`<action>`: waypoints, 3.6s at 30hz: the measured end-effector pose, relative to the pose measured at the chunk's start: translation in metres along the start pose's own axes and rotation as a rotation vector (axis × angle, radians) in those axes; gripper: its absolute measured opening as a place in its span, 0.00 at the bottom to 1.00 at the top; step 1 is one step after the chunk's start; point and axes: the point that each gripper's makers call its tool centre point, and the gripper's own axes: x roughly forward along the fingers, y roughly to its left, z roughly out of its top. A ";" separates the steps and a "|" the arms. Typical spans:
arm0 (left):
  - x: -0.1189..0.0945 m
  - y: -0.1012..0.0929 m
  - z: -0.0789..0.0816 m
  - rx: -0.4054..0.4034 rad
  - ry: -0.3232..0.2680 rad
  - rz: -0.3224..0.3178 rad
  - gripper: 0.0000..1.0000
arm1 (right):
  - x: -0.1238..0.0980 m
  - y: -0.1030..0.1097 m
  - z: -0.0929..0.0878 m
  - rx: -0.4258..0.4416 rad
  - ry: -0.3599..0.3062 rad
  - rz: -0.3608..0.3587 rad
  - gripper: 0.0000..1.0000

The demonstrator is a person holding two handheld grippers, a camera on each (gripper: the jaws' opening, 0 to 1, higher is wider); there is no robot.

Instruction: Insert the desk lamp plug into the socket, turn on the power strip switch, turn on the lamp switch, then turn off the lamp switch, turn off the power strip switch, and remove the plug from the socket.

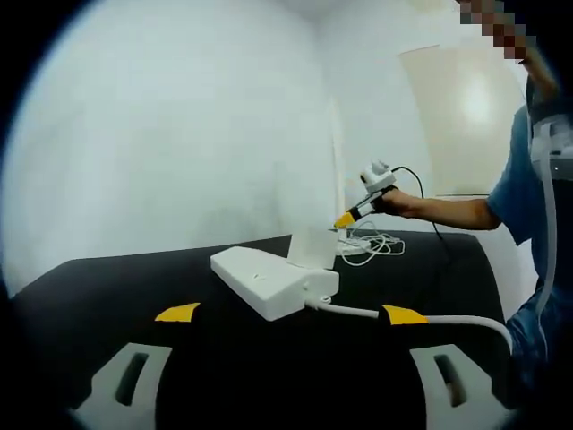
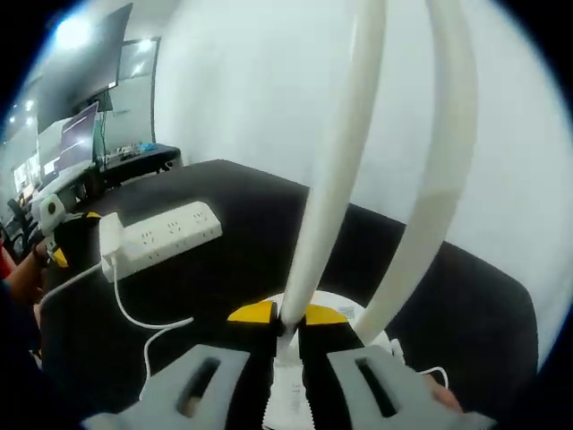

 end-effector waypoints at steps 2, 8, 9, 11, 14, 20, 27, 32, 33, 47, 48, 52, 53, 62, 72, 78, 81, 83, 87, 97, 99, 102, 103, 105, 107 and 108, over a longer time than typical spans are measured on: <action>0.000 0.000 0.000 0.001 0.000 0.001 0.75 | 0.001 -0.004 -0.001 -0.012 0.006 -0.013 0.12; 0.001 0.000 -0.001 0.006 0.005 0.001 0.75 | 0.003 -0.017 -0.002 0.001 0.009 -0.029 0.11; 0.001 -0.001 0.000 0.004 0.004 0.001 0.75 | 0.003 -0.018 -0.002 0.013 0.007 -0.024 0.11; 0.001 0.000 0.000 0.004 0.002 0.001 0.75 | 0.003 -0.020 -0.002 0.022 0.006 -0.022 0.11; 0.001 0.000 0.000 0.004 0.004 0.001 0.75 | 0.003 -0.026 -0.003 0.014 0.006 -0.030 0.11; 0.001 0.000 0.001 0.001 0.003 0.001 0.75 | 0.002 -0.026 -0.003 -0.002 0.013 -0.036 0.11; 0.000 0.002 0.002 -0.007 0.002 0.001 0.75 | -0.001 -0.015 0.000 -0.031 -0.007 -0.003 0.12; -0.001 0.008 0.007 -0.020 -0.002 0.027 0.73 | -0.015 -0.008 0.006 -0.002 -0.031 0.025 0.21; -0.002 0.009 0.007 -0.015 0.006 0.036 0.71 | -0.021 -0.007 0.009 0.005 -0.042 0.031 0.23; -0.012 0.017 0.021 0.182 0.064 0.073 0.70 | -0.069 0.010 0.056 -0.082 -0.133 0.068 0.32; -0.012 0.015 0.024 0.146 0.056 0.070 0.68 | -0.074 0.014 0.064 -0.083 -0.146 0.082 0.32; -0.012 0.015 0.038 0.102 0.009 0.056 0.62 | -0.081 0.044 0.076 -0.136 -0.168 0.129 0.33; -0.011 0.015 0.040 0.092 0.008 0.059 0.61 | -0.081 0.051 0.076 -0.160 -0.155 0.150 0.33; 0.005 0.013 0.041 0.078 0.031 0.071 0.64 | -0.070 0.089 0.081 -0.311 -0.116 0.197 0.47; 0.031 0.005 0.025 0.048 0.067 0.080 0.61 | -0.053 0.111 0.087 -0.407 -0.091 0.264 0.48; 0.035 0.008 0.020 0.035 0.092 0.098 0.61 | -0.046 0.120 0.084 -0.453 -0.055 0.292 0.54; 0.038 0.009 0.022 0.036 0.075 0.098 0.61 | -0.043 0.125 0.082 -0.483 -0.022 0.313 0.54; 0.041 0.009 0.020 0.030 0.082 0.093 0.58 | -0.039 0.128 0.082 -0.486 -0.002 0.328 0.54; 0.045 0.007 0.014 0.035 0.103 0.096 0.58 | -0.036 0.139 0.082 -0.512 0.036 0.386 0.54; 0.045 0.015 0.013 -0.020 0.079 0.115 0.50 | -0.037 0.174 0.103 -0.585 0.044 0.490 0.62; 0.045 0.015 0.011 -0.023 0.085 0.118 0.50 | -0.036 0.178 0.104 -0.614 0.053 0.495 0.62; 0.046 0.016 0.007 -0.018 0.101 0.125 0.50 | -0.036 0.184 0.102 -0.645 0.064 0.501 0.62; 0.048 0.017 0.006 -0.016 0.105 0.126 0.50 | -0.036 0.185 0.101 -0.648 0.064 0.503 0.62; 0.049 0.018 0.004 -0.017 0.114 0.127 0.50 | -0.035 0.189 0.096 -0.655 0.063 0.516 0.62; 0.049 0.019 0.001 -0.027 0.124 0.127 0.51 | -0.033 0.190 0.092 -0.650 0.056 0.529 0.62; 0.049 0.019 0.001 -0.030 0.126 0.129 0.51 | -0.032 0.191 0.090 -0.645 0.051 0.538 0.62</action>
